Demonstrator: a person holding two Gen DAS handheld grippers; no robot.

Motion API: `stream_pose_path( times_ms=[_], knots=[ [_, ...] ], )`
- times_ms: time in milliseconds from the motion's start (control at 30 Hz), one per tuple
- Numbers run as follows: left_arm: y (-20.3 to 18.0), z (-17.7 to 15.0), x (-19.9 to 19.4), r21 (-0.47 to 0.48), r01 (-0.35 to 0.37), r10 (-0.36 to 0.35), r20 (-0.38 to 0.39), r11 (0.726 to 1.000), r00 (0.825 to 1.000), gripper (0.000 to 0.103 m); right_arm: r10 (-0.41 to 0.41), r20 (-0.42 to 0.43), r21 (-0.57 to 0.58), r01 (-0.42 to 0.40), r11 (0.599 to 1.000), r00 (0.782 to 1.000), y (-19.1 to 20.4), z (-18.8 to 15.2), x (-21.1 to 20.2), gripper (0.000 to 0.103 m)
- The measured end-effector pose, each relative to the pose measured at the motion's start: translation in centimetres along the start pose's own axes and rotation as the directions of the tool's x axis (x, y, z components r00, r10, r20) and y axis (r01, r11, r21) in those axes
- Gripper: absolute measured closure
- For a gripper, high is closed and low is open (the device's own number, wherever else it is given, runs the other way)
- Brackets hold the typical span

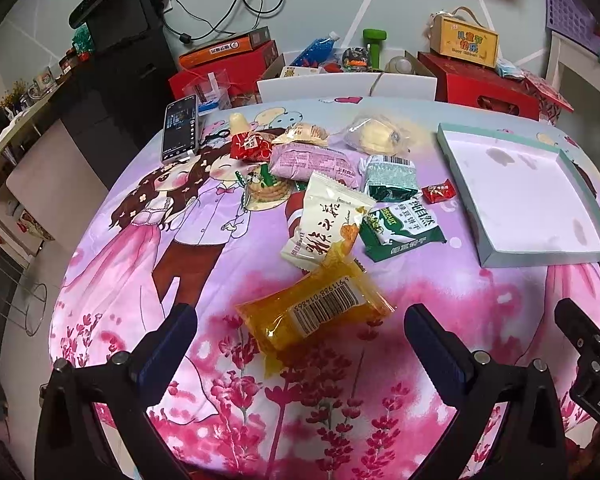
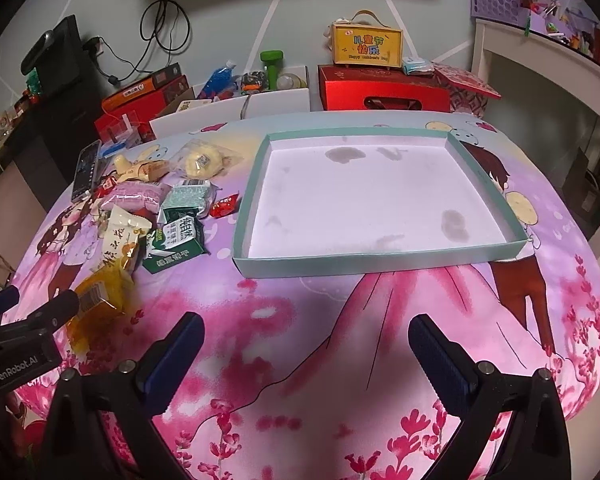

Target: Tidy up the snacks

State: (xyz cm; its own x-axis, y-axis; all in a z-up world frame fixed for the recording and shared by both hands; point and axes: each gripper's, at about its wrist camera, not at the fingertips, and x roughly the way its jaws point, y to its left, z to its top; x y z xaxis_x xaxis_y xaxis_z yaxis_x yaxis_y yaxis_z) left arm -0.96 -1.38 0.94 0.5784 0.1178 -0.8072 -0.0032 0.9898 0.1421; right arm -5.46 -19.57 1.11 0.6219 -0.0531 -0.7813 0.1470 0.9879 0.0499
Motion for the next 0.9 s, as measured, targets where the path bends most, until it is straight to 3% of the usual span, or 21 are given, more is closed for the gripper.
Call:
stream_pose_path(
  times_ms=[900],
  knots=[
    [0.67,-0.17,0.84,-0.038,-0.013,0.012,-0.034,0.999,0.999,0.000,-0.019,-0.010,0.006,0.019,1.000,1.000,-0.08,-0.22,0.31,0.000]
  ],
)
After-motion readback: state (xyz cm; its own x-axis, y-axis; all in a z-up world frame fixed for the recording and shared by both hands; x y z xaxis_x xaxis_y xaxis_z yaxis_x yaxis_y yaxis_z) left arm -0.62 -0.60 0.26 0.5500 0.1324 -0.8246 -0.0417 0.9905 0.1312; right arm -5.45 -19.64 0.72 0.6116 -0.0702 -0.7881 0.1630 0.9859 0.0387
